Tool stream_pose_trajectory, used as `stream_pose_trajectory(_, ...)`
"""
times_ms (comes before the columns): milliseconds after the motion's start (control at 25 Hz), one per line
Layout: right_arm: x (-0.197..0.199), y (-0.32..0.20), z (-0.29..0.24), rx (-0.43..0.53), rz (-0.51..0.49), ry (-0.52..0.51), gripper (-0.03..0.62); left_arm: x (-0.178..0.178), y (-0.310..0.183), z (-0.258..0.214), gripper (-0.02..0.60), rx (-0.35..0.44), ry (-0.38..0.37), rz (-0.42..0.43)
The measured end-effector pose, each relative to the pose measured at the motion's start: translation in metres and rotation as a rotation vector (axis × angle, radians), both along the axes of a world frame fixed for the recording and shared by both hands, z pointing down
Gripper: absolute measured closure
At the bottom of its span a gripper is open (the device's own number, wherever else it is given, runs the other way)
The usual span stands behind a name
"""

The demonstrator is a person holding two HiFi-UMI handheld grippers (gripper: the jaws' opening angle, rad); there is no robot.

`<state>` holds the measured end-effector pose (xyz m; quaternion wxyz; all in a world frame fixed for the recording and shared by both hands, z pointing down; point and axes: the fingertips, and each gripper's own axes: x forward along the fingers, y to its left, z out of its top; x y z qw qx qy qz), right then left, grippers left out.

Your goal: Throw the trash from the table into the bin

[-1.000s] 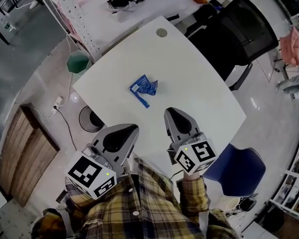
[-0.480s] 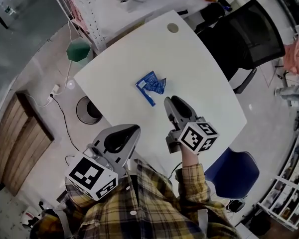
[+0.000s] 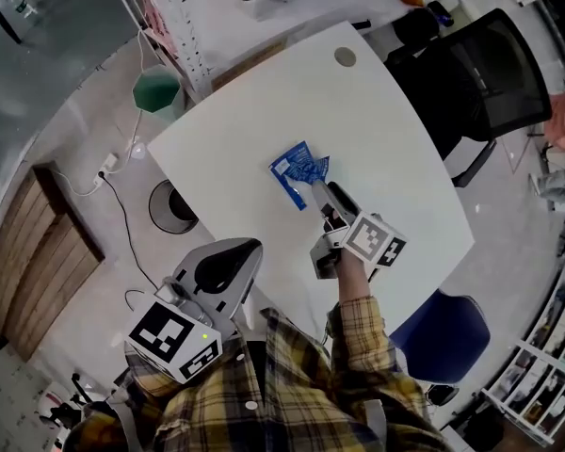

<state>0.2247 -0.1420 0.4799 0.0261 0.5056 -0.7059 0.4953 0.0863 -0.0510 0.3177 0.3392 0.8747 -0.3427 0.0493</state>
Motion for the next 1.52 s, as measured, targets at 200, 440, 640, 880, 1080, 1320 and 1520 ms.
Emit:
stream_pose_trajectory(200,-0.003,-0.01,0.02,-0.055,0.046,-0.062,0.405,-0.005,-0.002,0.007,0.574,-0.019,0.007,-0.016)
stream_pose_trajectory(440,-0.004,-0.011,0.027,-0.083,0.065,-0.098,0.467,-0.011,0.001,0.012,0.574,-0.038,0.011,-0.03)
stream_pose_trajectory(640,-0.003,-0.01,0.031,-0.099,0.061,-0.089,0.577,-0.011,0.0,0.011,0.574,-0.035,0.012,-0.032)
stream_pose_trajectory(880,-0.007,-0.008,0.015,-0.054,0.035,-0.078,0.592,-0.01,0.001,0.008,0.574,-0.016,0.003,-0.027)
stream_pose_trajectory(1080,-0.008,0.006,-0.014,-0.001,-0.038,-0.053,0.592,0.002,0.01,-0.006,0.574,0.022,-0.007,0.008)
stream_pose_trajectory(1320,-0.016,0.031,-0.041,0.064,-0.134,-0.049,0.592,0.013,0.031,-0.01,0.574,0.039,-0.043,0.021)
stream_pose_trajectory(1520,-0.041,0.055,-0.05,0.084,-0.244,-0.04,0.592,0.003,0.051,-0.009,0.574,0.028,-0.058,-0.014)
